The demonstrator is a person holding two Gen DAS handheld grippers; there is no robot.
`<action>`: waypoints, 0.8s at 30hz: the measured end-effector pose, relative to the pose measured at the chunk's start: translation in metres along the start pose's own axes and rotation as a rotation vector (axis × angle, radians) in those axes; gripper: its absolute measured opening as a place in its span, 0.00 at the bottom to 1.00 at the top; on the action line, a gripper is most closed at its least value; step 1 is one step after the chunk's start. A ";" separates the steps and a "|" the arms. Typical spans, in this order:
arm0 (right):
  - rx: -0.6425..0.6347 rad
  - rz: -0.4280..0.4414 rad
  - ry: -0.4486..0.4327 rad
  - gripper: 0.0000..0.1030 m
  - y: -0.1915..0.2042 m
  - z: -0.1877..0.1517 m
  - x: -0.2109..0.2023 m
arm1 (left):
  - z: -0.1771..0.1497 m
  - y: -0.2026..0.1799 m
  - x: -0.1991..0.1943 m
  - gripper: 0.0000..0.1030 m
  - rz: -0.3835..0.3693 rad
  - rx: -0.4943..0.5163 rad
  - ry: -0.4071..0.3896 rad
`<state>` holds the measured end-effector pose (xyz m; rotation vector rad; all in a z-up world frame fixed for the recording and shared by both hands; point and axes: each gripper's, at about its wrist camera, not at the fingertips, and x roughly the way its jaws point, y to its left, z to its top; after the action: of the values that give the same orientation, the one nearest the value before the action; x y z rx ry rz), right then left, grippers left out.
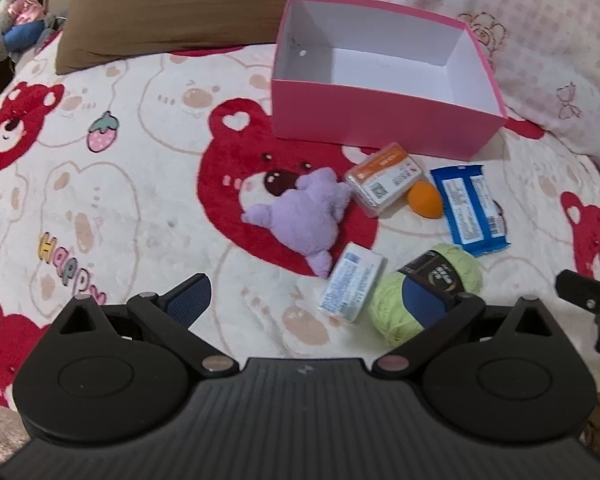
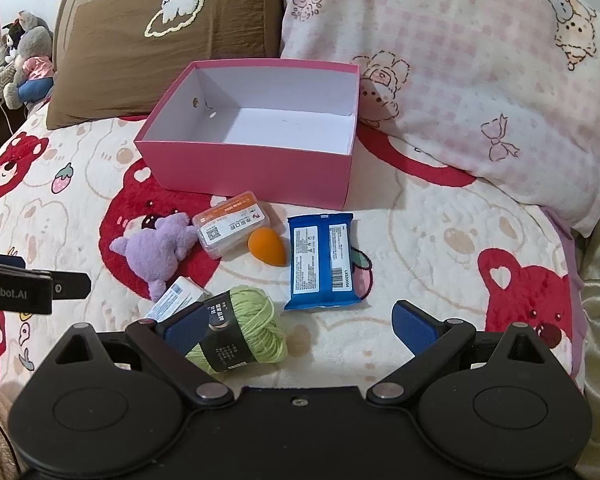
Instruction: Organize objects
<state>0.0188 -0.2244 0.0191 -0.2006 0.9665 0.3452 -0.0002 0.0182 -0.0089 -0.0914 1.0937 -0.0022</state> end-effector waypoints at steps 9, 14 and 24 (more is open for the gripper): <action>-0.001 0.005 0.003 0.97 0.000 0.000 0.001 | 0.004 0.008 -0.001 1.00 0.039 0.003 -0.015; -0.005 0.011 0.005 0.97 0.001 0.000 0.001 | 0.003 0.004 -0.003 1.00 0.028 0.010 -0.013; -0.013 0.013 0.007 0.97 0.001 0.000 0.001 | 0.000 -0.007 -0.009 1.00 -0.003 0.055 0.002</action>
<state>0.0190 -0.2230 0.0182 -0.2083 0.9732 0.3627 -0.0038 0.0114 -0.0002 -0.0440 1.0945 -0.0352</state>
